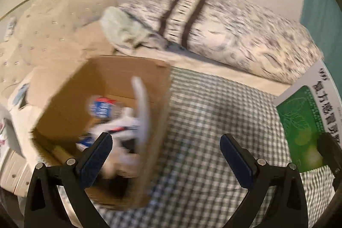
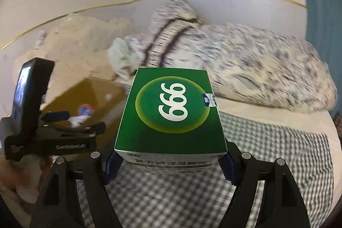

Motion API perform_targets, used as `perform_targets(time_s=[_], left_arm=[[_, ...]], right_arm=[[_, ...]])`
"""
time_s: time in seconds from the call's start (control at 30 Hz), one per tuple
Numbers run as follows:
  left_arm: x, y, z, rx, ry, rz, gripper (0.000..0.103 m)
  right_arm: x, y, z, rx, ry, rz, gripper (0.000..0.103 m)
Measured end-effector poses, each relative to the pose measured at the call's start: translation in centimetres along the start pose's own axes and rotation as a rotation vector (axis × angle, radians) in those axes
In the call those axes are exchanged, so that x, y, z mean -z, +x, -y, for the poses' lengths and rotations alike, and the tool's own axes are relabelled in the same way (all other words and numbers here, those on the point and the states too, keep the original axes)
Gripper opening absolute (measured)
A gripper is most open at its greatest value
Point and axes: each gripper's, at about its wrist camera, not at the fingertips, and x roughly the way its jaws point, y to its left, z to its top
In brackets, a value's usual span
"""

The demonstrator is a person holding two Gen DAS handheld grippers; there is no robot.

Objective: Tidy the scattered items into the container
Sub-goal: 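Lift the green box with the right tool and carry it over the cardboard box, then open the right tool to drop the green box into the cardboard box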

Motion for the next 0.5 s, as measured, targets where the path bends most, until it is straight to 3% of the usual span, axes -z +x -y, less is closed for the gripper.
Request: perform_targets(time_s=[0.2, 0.5], left_arm=[[-1.1, -1.2, -6.5, -0.022, -0.056, 0.028, 0.103], [-1.3, 1.4, -14.2, -0.073, -0.071, -0.005, 0.103]], right_arm=[[-2.5, 1.2, -7.2, -0.090, -0.058, 0.016, 0.076], [-5.6, 8.0, -17.5, -0.189, -0.121, -0.006, 0.076]])
